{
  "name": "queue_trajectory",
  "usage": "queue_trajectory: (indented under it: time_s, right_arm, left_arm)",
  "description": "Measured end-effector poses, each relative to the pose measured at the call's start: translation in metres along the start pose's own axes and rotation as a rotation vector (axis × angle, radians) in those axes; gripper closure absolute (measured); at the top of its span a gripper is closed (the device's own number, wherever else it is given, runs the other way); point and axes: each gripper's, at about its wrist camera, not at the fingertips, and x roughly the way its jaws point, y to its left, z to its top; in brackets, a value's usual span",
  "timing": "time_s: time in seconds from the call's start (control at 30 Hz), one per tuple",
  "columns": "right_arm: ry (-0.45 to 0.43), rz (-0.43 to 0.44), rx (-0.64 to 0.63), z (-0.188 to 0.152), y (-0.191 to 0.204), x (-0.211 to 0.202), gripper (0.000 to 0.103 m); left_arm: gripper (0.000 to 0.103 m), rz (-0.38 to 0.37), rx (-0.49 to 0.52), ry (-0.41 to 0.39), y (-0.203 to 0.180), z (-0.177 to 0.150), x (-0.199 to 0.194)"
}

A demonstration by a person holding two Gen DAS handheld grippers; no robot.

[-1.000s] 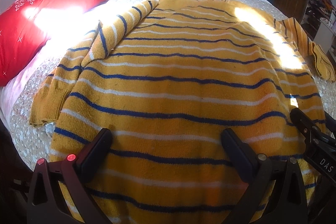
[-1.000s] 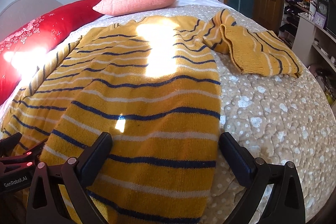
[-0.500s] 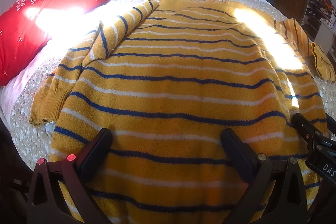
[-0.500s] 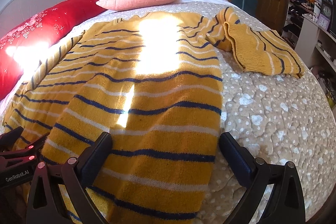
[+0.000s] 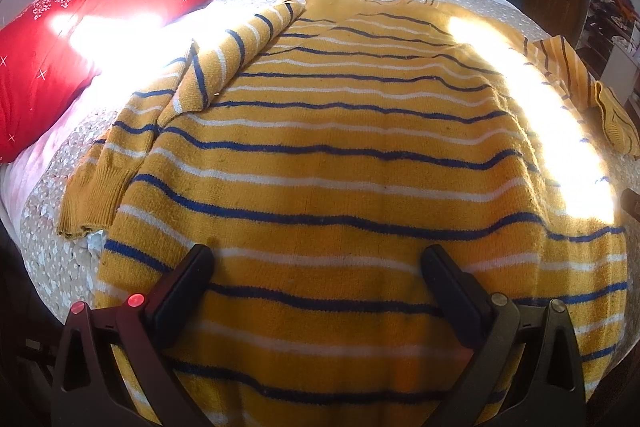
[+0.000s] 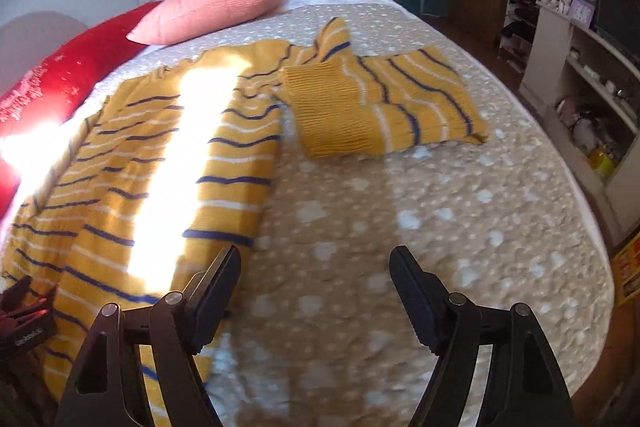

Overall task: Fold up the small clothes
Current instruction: 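Grasp the sweater sleeve cuff with the right gripper and lift it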

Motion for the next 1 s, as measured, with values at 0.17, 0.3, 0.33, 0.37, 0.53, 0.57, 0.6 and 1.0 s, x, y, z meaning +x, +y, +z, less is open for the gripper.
queue_trajectory:
  time_s: [0.17, 0.3, 0.33, 0.37, 0.53, 0.57, 0.6, 1.0]
  right_arm:
    - [-0.05, -0.064, -0.012, 0.023, -0.021, -0.004, 0.023]
    - [-0.06, -0.079, -0.031, 0.043, -0.02, 0.014, 0.023]
    - [-0.059, -0.075, -0.049, 0.05, -0.015, 0.021, 0.023]
    - [-0.062, -0.067, -0.07, 0.057, -0.008, 0.028, 0.023]
    - [-0.063, -0.098, -0.149, 0.077, 0.018, 0.058, 0.052]
    - [-0.043, -0.126, -0.153, 0.08, 0.015, 0.064, 0.082]
    - [-0.029, -0.126, -0.128, 0.085, 0.006, 0.066, 0.091]
    - [-0.03, -0.509, 0.253, 0.092, -0.22, 0.017, 0.095]
  left_arm:
    - [0.0, 0.002, 0.0, -0.005, 0.0, 0.0, 0.001]
    - [0.0, 0.007, -0.002, -0.011, -0.001, 0.0, 0.001]
    - [0.0, 0.01, -0.003, -0.012, -0.001, 0.0, 0.001]
    - [0.0, 0.013, -0.004, -0.012, -0.002, 0.0, 0.001]
    - [0.0, 0.015, -0.003, 0.001, -0.002, 0.002, 0.001]
    - [0.0, 0.013, -0.002, 0.009, -0.002, 0.003, 0.001]
    - [0.0, 0.011, 0.0, 0.017, -0.001, 0.004, 0.002]
    - [0.0, 0.01, -0.016, -0.012, -0.001, 0.001, 0.0]
